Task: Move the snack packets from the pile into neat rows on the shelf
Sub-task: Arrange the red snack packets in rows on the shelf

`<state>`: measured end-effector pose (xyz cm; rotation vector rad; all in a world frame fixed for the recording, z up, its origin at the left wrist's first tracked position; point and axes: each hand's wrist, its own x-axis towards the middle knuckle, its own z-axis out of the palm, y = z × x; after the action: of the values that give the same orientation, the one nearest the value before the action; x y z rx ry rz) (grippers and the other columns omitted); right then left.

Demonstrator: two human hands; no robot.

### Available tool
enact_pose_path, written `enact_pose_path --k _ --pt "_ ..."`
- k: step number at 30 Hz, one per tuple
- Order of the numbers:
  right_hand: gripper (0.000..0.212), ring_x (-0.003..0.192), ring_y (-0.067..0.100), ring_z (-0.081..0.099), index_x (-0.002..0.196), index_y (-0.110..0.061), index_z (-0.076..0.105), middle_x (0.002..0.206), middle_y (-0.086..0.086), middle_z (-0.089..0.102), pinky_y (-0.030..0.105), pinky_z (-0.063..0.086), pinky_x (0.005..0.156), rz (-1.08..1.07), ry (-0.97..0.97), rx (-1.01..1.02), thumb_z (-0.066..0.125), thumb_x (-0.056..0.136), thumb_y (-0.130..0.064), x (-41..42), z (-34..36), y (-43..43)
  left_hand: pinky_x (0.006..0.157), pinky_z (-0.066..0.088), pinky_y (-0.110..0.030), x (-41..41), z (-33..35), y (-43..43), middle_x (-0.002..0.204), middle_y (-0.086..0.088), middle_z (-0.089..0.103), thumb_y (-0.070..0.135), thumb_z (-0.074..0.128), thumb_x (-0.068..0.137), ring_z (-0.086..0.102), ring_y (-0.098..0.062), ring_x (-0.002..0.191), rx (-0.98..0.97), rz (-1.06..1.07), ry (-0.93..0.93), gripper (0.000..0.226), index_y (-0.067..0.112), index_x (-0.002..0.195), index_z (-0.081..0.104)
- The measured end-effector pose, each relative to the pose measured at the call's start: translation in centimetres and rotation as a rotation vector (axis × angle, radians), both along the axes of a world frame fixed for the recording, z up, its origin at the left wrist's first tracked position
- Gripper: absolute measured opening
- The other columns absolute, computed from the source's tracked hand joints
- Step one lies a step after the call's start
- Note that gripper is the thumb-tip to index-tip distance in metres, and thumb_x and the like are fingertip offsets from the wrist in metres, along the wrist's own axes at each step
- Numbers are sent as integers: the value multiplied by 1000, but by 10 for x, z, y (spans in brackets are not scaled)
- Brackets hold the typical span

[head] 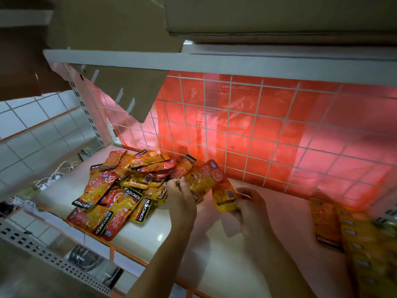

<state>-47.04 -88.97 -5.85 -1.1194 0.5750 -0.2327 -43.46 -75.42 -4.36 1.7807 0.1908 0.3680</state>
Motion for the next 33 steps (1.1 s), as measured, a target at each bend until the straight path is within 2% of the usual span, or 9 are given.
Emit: enact_pose_path --k 5,9,12,15,19,25,28,30,33 --pt "50 79 29 68 97 0 67 87 17 71 38 58 70 59 -77 -24 50 62 31 -38 12 -38 61 55 -34 -26 1 -39 88 -15 63 9 64 89 63 -22 71 -471 -227 225 23 9 106 47" --pt "46 65 23 64 92 -1 69 73 12 70 25 51 52 34 -103 -31 49 61 26 -67 15 -64 66 58 -39 -47 2 -67 102 -20 67 -5 59 88 69 -31 82 -710 -424 348 34 8 118 49" --pt "44 69 27 61 92 3 69 76 17 69 27 53 55 6 -123 -16 63 50 16 -91 15 -78 73 56 -41 -61 -3 -86 103 -21 69 -10 54 87 68 -31 83 -680 -556 382 27 2 109 61" --pt "43 80 30 68 94 -1 70 84 16 73 33 56 63 -61 -114 -4 63 56 17 -115 13 -93 70 55 -40 -74 -5 -105 94 -17 70 -11 56 82 67 -30 79 -720 -650 410 25 1 103 61" --pt "64 91 38 67 109 5 62 98 25 70 41 58 70 -154 -107 -14 65 47 24 -152 10 -110 71 53 -40 -97 -8 -133 88 -20 66 -2 57 57 63 -32 75 -760 -791 464 45 -2 102 60" --pt "49 60 21 65 94 -11 68 72 11 71 30 50 47 -303 -62 -133 41 71 22 -214 19 -136 59 53 -32 -142 -3 -175 81 -15 65 -3 54 56 63 -25 68 -691 -950 502 41 -1 97 59" --pt "56 65 26 62 101 -21 66 70 4 70 35 49 57 -452 -58 -171 35 77 20 -239 18 -158 65 55 -37 -167 0 -197 87 -18 66 -10 51 72 65 -28 74 -620 -990 502 30 -1 99 60" --pt "55 64 23 60 99 -24 62 72 4 67 31 46 56 -517 -47 -183 33 79 19 -263 19 -176 77 55 -48 -186 -2 -215 97 -22 68 -1 57 68 67 -36 85 -559 -1006 496 36 4 104 63" --pt "51 63 22 62 107 -12 58 78 8 66 29 48 52 -466 -105 -183 30 80 20 -305 27 -202 86 51 -54 -225 0 -248 96 -15 72 8 64 63 66 -38 95 -444 -985 467 32 19 92 71"
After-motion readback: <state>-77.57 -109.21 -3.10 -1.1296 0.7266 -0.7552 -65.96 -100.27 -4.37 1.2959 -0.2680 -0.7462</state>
